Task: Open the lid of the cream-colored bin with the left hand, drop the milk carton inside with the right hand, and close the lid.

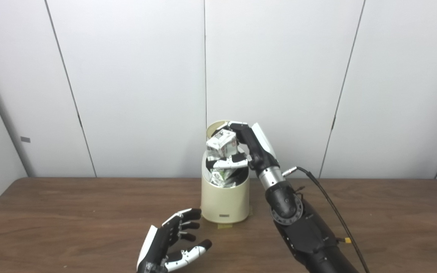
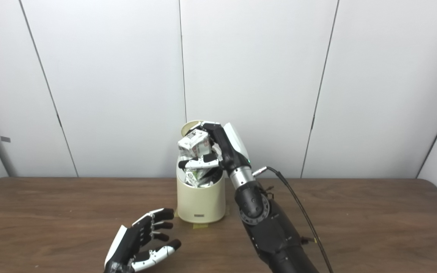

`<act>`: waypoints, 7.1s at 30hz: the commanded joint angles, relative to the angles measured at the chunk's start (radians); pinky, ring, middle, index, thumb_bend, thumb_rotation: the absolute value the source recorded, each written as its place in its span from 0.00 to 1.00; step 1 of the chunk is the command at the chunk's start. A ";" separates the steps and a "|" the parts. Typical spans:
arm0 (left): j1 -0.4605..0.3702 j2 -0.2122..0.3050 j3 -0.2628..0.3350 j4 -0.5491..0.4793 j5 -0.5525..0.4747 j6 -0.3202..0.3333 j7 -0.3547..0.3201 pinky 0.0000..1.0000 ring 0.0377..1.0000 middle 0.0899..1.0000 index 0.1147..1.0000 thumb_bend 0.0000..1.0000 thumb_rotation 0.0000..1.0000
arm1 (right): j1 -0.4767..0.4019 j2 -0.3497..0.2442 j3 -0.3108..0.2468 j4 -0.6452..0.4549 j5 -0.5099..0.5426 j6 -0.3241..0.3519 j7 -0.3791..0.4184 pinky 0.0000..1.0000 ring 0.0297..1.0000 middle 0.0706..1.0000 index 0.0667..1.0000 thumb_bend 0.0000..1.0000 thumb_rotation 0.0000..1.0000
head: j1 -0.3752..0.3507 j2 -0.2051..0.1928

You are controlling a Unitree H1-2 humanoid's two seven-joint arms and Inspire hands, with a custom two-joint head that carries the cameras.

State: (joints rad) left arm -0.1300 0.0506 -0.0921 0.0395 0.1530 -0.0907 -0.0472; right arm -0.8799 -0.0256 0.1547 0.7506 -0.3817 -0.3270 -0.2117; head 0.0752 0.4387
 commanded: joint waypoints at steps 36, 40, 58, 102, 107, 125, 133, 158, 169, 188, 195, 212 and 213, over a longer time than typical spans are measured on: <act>-0.015 -0.027 -0.013 -0.023 -0.048 -0.026 -0.007 0.61 0.71 0.76 0.73 0.65 0.18 | -0.154 -0.043 0.091 0.172 -0.033 -0.142 -0.167 0.29 0.33 0.40 0.49 0.52 0.00 | 0.022 -0.005; -0.014 -0.033 -0.016 -0.030 -0.040 -0.018 -0.002 0.60 0.71 0.76 0.72 0.66 0.19 | -0.152 -0.032 0.113 0.202 -0.053 -0.143 -0.232 0.29 0.32 0.39 0.49 0.52 0.00 | 0.026 -0.004; -0.016 -0.047 -0.009 -0.045 -0.042 -0.005 0.000 0.60 0.71 0.75 0.72 0.65 0.15 | -0.177 -0.012 0.187 0.302 -0.071 -0.143 -0.358 0.28 0.32 0.40 0.49 0.52 0.00 | 0.032 0.008; -0.012 -0.033 -0.011 -0.059 -0.032 0.010 -0.005 0.60 0.71 0.75 0.71 0.66 0.15 | -0.176 -0.059 0.304 0.314 -0.133 -0.142 -0.455 0.50 0.59 0.67 0.65 0.82 0.18 | 0.024 0.031; -0.015 -0.031 -0.011 -0.052 -0.036 0.005 -0.007 0.60 0.71 0.75 0.71 0.65 0.15 | -0.161 -0.061 0.303 0.274 -0.130 -0.142 -0.468 0.46 0.56 0.65 0.65 0.83 0.18 | 0.022 0.033; -0.026 -0.018 -0.007 -0.025 -0.055 -0.004 -0.016 0.61 0.70 0.74 0.72 0.65 0.15 | 0.118 -0.229 0.304 -0.372 0.042 -0.143 -0.451 0.33 0.39 0.54 0.60 0.78 0.13 | 0.011 0.032; -0.024 -0.004 0.001 -0.020 -0.065 -0.015 -0.030 0.60 0.70 0.75 0.73 0.64 0.15 | 0.365 -0.251 0.176 -0.598 0.239 -0.143 -0.285 0.31 0.36 0.45 0.63 0.58 0.01 | -0.002 0.025; -0.106 0.058 0.059 -0.134 0.042 -0.042 0.019 0.76 0.87 0.91 0.93 0.81 0.33 | 0.720 -0.201 -0.114 -0.760 0.473 0.044 0.228 0.72 0.83 0.90 0.92 0.83 0.48 | -0.012 -0.007; -0.403 0.151 0.020 -0.081 0.048 0.136 -0.091 0.92 1.00 1.00 1.00 0.90 0.31 | 0.722 -0.181 -0.155 -0.746 0.445 0.051 0.256 0.71 0.82 0.90 0.92 0.83 0.48 | -0.002 -0.011; -0.721 0.211 -0.118 0.119 0.281 0.255 -0.141 0.88 1.00 1.00 1.00 0.93 0.36 | 0.742 -0.137 -0.158 -0.857 0.398 0.130 0.259 0.62 0.74 0.86 0.83 0.77 0.47 | -0.016 0.003; -0.765 0.216 -0.141 0.180 0.292 0.249 -0.159 0.83 0.99 1.00 1.00 0.94 0.35 | 0.745 -0.122 -0.157 -0.875 0.397 0.141 0.262 0.59 0.72 0.86 0.82 0.77 0.47 | -0.023 0.006; -0.771 0.260 -0.199 0.184 0.351 0.224 -0.219 1.00 1.00 0.81 0.69 0.94 0.28 | 0.740 -0.095 -0.160 -0.884 0.384 0.165 0.258 0.56 0.70 0.83 0.82 0.78 0.47 | -0.039 0.012; -0.770 0.260 -0.198 0.182 0.352 0.225 -0.221 1.00 1.00 0.81 0.69 0.93 0.27 | 0.740 -0.093 -0.161 -0.887 0.385 0.172 0.257 0.56 0.70 0.83 0.82 0.79 0.47 | -0.040 0.013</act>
State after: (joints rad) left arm -0.8453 0.2981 -0.3024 0.2465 0.5073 0.1556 -0.2773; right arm -0.1111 -0.1230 -0.0013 -0.0949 0.0054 -0.1507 0.0490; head 0.0353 0.4510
